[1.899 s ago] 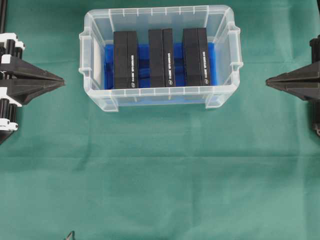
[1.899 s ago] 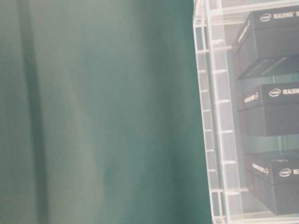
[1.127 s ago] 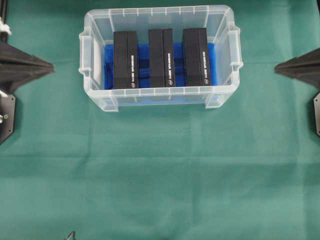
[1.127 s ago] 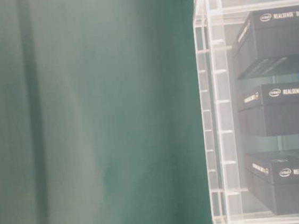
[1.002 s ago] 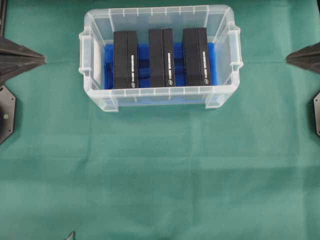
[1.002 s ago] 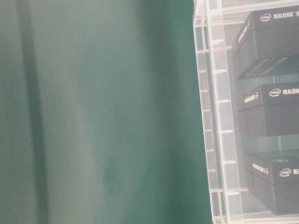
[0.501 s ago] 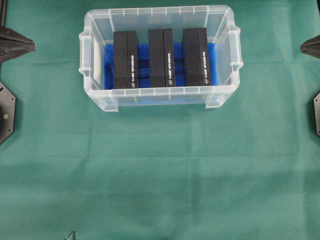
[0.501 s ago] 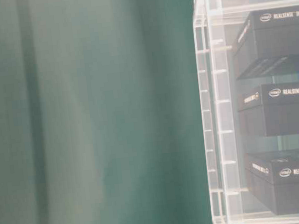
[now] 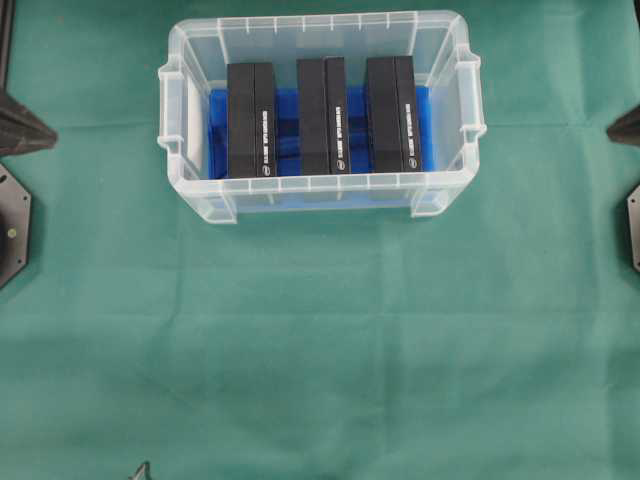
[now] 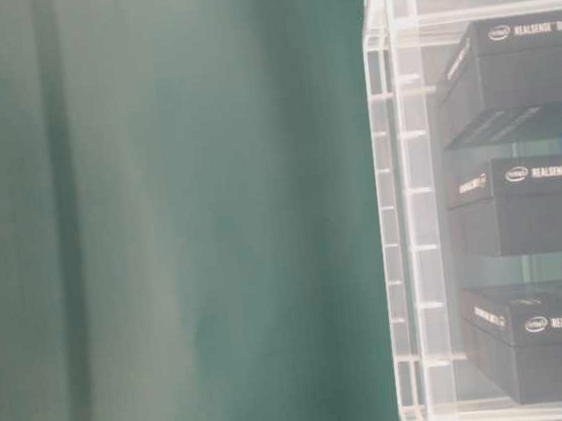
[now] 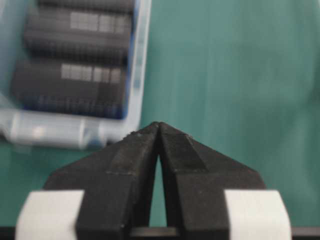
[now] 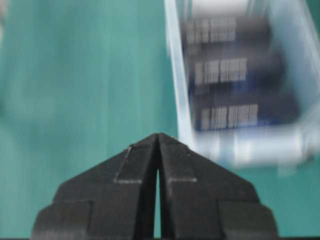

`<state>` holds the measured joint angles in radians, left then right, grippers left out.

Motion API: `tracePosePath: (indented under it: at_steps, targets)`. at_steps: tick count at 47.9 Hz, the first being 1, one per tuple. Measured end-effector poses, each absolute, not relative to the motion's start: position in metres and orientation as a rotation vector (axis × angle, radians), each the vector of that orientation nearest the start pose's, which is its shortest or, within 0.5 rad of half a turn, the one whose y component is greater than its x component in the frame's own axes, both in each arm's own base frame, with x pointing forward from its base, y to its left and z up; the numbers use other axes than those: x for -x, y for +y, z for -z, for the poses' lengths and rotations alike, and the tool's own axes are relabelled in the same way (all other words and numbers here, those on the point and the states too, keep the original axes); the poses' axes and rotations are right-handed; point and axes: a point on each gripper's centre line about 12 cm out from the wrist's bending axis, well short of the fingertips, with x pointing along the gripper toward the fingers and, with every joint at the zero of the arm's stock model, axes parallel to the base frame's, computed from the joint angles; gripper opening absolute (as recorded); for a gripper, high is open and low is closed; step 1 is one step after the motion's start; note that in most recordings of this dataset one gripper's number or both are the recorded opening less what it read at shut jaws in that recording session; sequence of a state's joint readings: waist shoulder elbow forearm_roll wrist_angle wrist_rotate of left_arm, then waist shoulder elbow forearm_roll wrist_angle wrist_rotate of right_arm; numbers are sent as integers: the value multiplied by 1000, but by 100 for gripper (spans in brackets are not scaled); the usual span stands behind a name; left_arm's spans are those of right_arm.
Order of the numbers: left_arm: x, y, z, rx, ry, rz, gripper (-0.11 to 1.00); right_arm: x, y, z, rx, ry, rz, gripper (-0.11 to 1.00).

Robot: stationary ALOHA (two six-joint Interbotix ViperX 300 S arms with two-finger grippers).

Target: Take the box out of the case with both arms.

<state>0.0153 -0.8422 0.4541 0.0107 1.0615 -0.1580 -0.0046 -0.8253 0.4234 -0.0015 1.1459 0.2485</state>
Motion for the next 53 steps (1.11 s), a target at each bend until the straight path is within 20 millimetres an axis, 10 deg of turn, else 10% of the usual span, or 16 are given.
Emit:
tracePosePath:
  at_steps: [17,33,53]
  targets:
    - [-169,3,-383,135,1171,-109,0,-155,-1,-369,-277,1382,235,0]
    - [-167,3,-383,233,1187,-178,0,-158,-2,-371,-314,1351,273,0]
    - [-165,6,-384,975,1032,-710,0,-160,-5,-370,-941,1185,822,0]
